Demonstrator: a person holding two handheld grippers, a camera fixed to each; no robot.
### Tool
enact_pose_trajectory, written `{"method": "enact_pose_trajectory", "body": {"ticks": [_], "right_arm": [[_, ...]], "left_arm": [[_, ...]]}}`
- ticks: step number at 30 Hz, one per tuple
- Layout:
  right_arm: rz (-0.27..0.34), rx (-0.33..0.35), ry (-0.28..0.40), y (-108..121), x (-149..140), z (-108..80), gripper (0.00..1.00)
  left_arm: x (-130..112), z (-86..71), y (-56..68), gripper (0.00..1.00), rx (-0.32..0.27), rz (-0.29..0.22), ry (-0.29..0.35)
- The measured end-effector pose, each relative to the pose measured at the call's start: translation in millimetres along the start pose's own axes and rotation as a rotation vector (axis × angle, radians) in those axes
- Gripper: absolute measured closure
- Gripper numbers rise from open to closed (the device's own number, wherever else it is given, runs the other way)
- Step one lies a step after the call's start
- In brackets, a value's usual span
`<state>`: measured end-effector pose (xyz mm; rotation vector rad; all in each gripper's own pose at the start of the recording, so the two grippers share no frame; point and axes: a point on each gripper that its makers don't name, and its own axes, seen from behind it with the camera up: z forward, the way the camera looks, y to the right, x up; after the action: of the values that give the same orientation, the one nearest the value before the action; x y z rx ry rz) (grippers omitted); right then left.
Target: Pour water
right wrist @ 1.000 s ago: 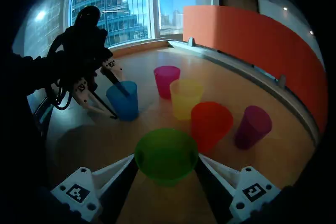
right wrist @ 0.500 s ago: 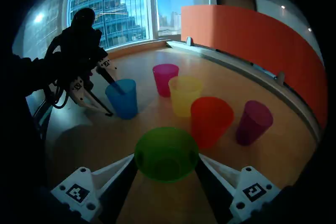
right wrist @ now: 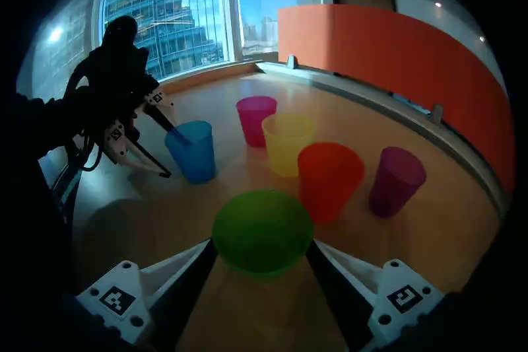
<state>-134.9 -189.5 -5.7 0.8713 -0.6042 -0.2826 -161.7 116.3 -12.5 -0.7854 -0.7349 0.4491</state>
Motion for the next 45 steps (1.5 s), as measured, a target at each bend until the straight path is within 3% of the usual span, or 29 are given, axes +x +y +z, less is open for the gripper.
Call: {"method": "enact_pose_trajectory", "body": {"ticks": [18,38,45], "right_arm": [[0.045,-0.109,0.039,9.4,-20.3,-56.8,0.00],[0.133,-0.280,0.189,25.7,1.0,-113.9,0.00],[0.140,-0.383,0.242,43.6,8.8,-125.2,0.00]], "left_arm": [[-5.3,-34.6,-7.6,0.16,0.098,-0.076,0.077],[16.0,-75.0,-21.5,0.16,0.249,-0.187,0.286],[21.9,-89.5,-34.5,0.16,0.329,-0.234,0.372]]}}
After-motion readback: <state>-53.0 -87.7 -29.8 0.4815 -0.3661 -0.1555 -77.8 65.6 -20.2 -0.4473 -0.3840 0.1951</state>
